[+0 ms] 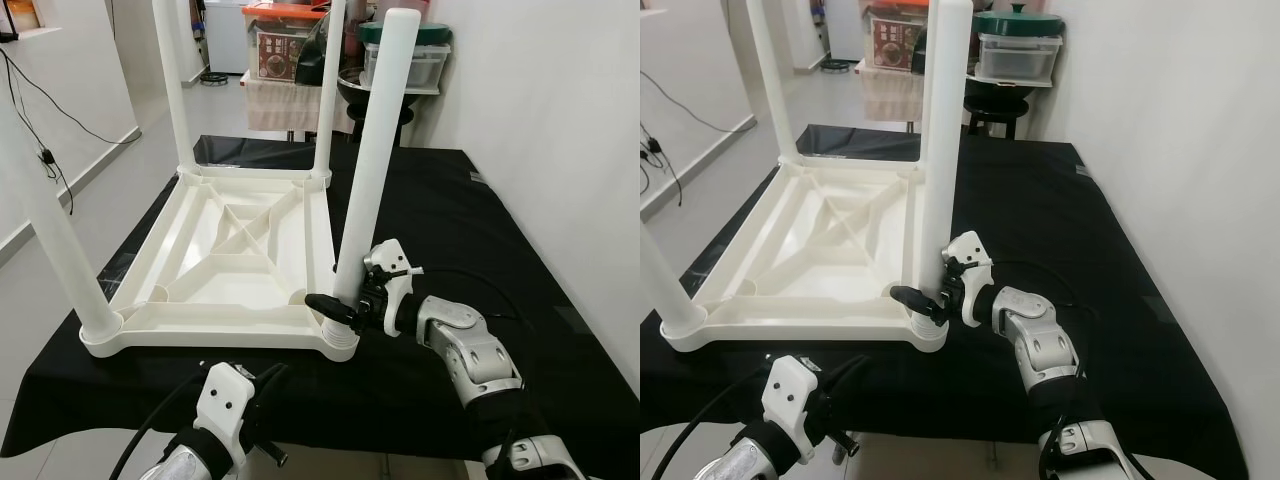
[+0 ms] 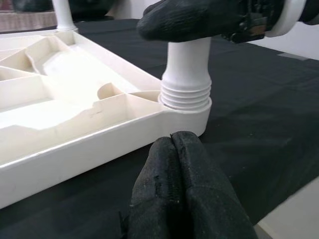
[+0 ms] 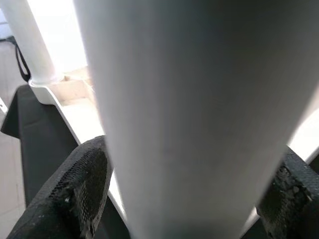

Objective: Building children table

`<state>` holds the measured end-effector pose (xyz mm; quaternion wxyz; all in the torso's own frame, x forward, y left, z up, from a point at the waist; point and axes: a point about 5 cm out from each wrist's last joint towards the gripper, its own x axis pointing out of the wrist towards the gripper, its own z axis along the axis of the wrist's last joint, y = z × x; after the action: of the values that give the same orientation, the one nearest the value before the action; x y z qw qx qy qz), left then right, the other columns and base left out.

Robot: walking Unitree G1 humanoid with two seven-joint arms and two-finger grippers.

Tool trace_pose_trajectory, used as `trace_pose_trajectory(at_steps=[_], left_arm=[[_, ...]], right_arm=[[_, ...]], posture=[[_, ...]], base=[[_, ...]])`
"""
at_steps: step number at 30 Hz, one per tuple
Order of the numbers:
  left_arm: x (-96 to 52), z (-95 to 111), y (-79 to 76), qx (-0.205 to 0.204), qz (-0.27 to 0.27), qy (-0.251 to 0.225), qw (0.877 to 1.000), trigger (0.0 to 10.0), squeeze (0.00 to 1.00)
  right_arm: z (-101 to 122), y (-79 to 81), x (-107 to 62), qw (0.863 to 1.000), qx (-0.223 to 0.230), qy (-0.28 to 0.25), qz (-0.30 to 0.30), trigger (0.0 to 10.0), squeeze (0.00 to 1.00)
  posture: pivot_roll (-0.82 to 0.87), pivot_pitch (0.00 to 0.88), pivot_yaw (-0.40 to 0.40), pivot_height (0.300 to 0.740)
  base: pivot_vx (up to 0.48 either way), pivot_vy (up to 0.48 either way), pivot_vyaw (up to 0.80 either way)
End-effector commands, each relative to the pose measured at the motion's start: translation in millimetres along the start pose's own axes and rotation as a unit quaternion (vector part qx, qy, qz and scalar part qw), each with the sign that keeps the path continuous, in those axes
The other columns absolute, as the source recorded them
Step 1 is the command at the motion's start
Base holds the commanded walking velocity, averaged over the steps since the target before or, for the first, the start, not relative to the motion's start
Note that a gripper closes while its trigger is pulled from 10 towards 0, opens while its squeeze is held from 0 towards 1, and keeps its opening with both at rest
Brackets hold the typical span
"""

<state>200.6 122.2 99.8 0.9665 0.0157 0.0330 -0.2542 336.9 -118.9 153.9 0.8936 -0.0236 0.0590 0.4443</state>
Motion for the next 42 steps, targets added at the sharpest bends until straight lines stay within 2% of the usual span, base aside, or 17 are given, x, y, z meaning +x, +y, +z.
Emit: trace_pose_trajectory(at_steps=[1,8,9,20,26,27,28,29,30,31,32,33,35,36,37,41,42], left_arm=[[-0.9,-5.2,2.2,-0.005,0.009,0.014,1.0,10.0,0.0],[-0.2,-6.2,3.6,0.003,0.003,0.015,1.0,10.0,0.0],[0.2,-6.8,3.6,0.004,0.002,0.016,1.0,10.0,0.0],[1.0,-8.7,2.7,0.003,0.007,0.018,1.0,10.0,0.0],[0.1,-9.0,2.1,-0.001,0.006,0.018,1.0,10.0,0.0],[-0.4,-9.1,2.1,-0.002,0.006,0.018,1.0,10.0,0.0],[-1.1,-9.2,2.3,-0.002,0.006,0.018,1.0,10.0,0.0],[-1.1,-9.2,2.3,-0.002,0.006,0.018,1.0,10.0,0.0],[-1.6,-9.3,2.5,-0.003,0.006,0.018,1.0,10.0,0.0],[-1.7,-9.1,2.5,-0.005,0.005,0.018,1.0,10.0,0.0],[-1.7,-9.1,2.5,-0.005,0.005,0.018,1.0,10.0,0.0],[-1.6,-10.1,2.5,-0.009,0.004,0.019,1.0,10.0,0.0],[0.0,-10.1,0.7,-0.013,0.003,0.018,1.0,10.0,0.0],[0.0,-10.1,0.7,-0.013,0.003,0.018,1.0,10.0,0.0],[0.9,-9.9,0.5,-0.012,-0.001,0.018,1.0,10.0,0.0],[1.5,-9.6,0.6,-0.012,-0.001,0.018,1.0,10.0,0.0],[2.0,-9.5,0.7,-0.013,0.0,0.017,1.0,10.0,0.0]], right_arm=[[1.1,0.8,1.2,1.0,0.002,-0.014,0.009,10.0,0.0],[-3.3,-5.2,3.7,1.0,0.009,-0.01,0.019,10.0,0.0],[-2.8,-8.3,5.0,1.0,0.007,-0.01,0.025,0.0,0.0],[7.0,-18.2,6.0,0.999,-0.017,-0.01,0.033,0.0,0.0],[-10.6,-11.9,1.0,1.0,-0.003,0.012,0.001,0.0,0.0],[-17.9,-6.5,1.9,1.0,0.001,0.021,-0.019,0.0,0.0],[-25.6,-6.1,4.8,0.988,0.011,0.011,-0.155,0.0,0.0],[-25.6,-6.1,4.8,0.988,0.011,0.011,-0.155,0.0,0.0],[-30.7,-7.2,3.9,0.967,0.018,0.004,-0.255,0.0,0.0],[-44.6,18.3,8.7,0.965,-0.009,0.038,-0.26,0.0,0.0],[-44.6,18.3,8.7,0.965,-0.009,0.038,-0.26,0.0,0.0],[-44.9,27.7,10.8,0.966,0.008,0.029,-0.256,0.0,0.0],[-50.6,26.5,10.0,0.967,0.066,0.032,-0.244,0.0,0.0],[-50.6,26.5,10.0,0.967,0.066,0.032,-0.244,0.0,0.0],[-56.9,24.4,10.2,0.964,0.092,0.041,-0.247,0.0,0.0],[-59.9,29.3,12.9,0.967,0.088,0.05,-0.232,0.0,0.0],[-57.6,31.2,12.7,0.969,0.085,0.042,-0.228,10.0,0.36]], posture=[[0.05,0.0,-0.082,0.74],[0.05,0.0,-0.074,0.74],[0.05,0.0,-0.077,0.74],[0.05,0.0,-0.085,0.74],[0.04,0.0,-0.085,0.74],[0.03,0.0,-0.091,0.74],[0.03,0.0,-0.09,0.74],[0.03,0.0,-0.09,0.74],[0.03,0.0,-0.09,0.74],[0.02,0.0,-0.092,0.74],[0.02,0.0,-0.092,0.74],[0.0,0.0,-0.072,0.74],[0.01,0.0,-0.084,0.74],[0.01,0.0,-0.084,0.74],[0.01,0.0,-0.09,0.74],[0.01,0.0,-0.084,0.74],[0.0,0.0,-0.083,0.74]], base=[[0.0,0.0,0.0],[0.0,0.0,0.0],[0.0,0.0,0.0],[0.0,0.0,0.0],[0.0,0.0,0.0],[0.0,0.0,0.0],[0.0,0.0,0.0],[0.0,0.0,0.0],[0.0,0.0,0.0],[0.0,0.0,0.0],[0.0,0.0,0.0],[0.0,0.0,0.0],[0.0,0.0,0.0],[0.0,0.0,0.0],[0.0,0.0,0.0],[0.0,0.0,0.0],[0.0,0.0,0.0]])
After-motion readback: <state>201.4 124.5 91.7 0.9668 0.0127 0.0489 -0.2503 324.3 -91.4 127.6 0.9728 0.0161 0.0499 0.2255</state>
